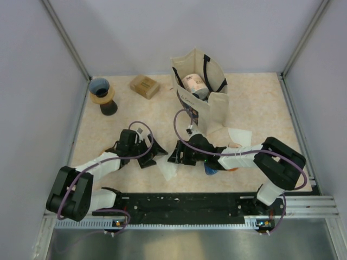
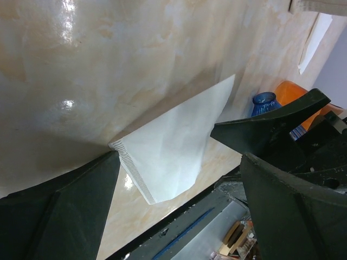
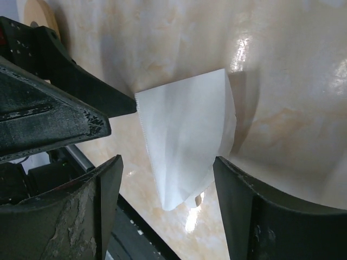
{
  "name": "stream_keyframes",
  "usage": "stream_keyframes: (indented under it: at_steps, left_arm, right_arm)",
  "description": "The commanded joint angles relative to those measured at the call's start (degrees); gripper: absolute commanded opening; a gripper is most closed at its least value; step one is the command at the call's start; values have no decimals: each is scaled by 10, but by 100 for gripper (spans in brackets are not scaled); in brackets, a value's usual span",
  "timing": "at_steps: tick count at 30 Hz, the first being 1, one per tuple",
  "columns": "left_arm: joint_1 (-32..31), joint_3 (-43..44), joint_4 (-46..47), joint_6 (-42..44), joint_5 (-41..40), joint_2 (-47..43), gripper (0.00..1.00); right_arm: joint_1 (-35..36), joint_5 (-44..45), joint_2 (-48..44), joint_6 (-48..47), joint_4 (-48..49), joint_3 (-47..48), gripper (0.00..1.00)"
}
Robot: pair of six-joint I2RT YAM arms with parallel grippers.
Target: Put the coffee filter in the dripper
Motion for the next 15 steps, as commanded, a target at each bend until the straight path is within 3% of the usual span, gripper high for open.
stream_keyframes:
  at_steps: [1,10,14,15]
  left_arm:
    - [-10,-17,-13,2,-21,19,99]
    - [-18,-17,-3,-5,-19,30,99]
    - [-20,-18,3,-8,-16,31,99]
    - [-20,-18,5,-10,-14,30,99]
  right_arm:
    - [10,-14,2,4,42,14,67]
    - [10,-6,17,9,59,8,62]
    - [11,-5,21,5,74,7,43]
    - [10,-5,19,3,72,7,28]
